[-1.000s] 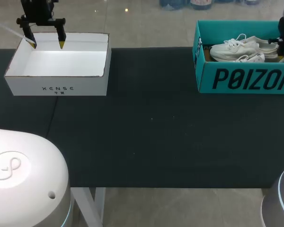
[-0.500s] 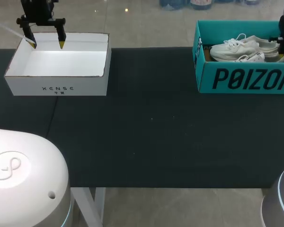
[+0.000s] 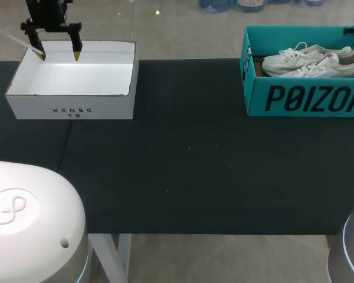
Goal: Take the shoe out of the shoebox, open the shoe tongue, remove and reinsert the insole, then place the shoe into the shoebox
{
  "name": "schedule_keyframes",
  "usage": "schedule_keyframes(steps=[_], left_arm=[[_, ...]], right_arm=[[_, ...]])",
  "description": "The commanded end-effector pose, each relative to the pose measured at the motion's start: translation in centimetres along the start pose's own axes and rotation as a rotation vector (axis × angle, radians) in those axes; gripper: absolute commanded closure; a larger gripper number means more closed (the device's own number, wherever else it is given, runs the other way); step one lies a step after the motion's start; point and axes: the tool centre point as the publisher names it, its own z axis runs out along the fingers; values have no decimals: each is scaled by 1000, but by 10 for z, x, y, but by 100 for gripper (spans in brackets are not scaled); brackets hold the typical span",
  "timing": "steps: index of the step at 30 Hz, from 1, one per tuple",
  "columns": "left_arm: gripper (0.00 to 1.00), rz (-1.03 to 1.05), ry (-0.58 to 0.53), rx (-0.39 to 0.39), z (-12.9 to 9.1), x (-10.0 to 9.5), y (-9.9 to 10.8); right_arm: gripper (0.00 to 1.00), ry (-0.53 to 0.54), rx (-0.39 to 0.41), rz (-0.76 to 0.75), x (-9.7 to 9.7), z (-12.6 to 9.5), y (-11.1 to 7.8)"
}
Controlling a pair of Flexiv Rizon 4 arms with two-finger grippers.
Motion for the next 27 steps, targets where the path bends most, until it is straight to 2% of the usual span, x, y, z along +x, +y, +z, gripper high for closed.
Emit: schedule_keyframes(steps=[1,10,16,23,27], left_arm=[[0,-1,-3,0,-1,0,1],[0,-1,-3,0,-1,0,1],[0,-1,-3,0,-1,0,1],[0,-1,-3,0,-1,0,1],[0,-1,-3,0,-1,0,1]], right_arm=[[100,-15,1,29,0,-35,1],[100,-12,-58,93,-4,-96,-2],[100,7,-109,112,-2,-134,-13],[100,38,-145,129,4,-162,-44],[100,58,-154,146,11,-174,-75]])
